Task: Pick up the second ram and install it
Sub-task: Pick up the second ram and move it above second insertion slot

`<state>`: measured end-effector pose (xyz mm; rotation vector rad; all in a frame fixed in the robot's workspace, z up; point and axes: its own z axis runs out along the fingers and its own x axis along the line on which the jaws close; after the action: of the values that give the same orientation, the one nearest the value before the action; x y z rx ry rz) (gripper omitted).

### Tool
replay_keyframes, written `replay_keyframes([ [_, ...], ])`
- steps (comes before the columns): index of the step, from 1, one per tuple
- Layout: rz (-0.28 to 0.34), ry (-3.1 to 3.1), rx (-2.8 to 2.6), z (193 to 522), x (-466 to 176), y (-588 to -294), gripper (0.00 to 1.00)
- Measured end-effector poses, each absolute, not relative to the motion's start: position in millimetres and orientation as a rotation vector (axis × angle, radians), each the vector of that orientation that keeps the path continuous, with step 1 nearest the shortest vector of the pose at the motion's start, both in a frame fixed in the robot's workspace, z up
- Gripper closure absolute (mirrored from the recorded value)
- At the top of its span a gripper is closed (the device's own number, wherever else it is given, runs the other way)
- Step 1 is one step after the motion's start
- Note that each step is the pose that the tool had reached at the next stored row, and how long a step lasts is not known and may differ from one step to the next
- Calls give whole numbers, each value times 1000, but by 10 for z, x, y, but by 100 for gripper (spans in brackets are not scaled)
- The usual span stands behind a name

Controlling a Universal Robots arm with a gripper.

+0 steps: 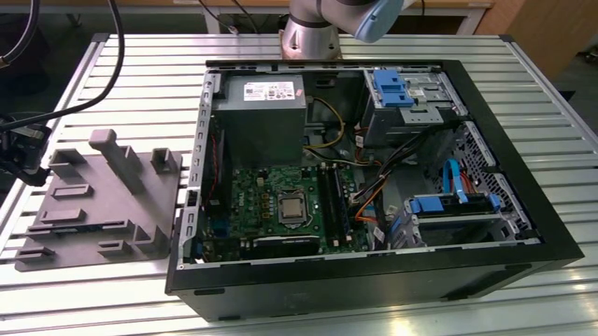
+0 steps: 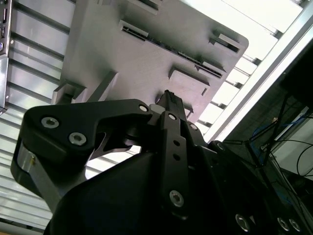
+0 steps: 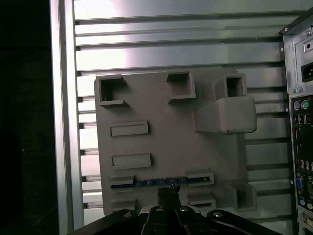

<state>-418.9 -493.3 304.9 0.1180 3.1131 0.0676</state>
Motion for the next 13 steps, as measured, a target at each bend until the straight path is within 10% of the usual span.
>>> replay_keyframes([
  [13, 70, 3117, -15, 3046, -4189, -4932, 89],
])
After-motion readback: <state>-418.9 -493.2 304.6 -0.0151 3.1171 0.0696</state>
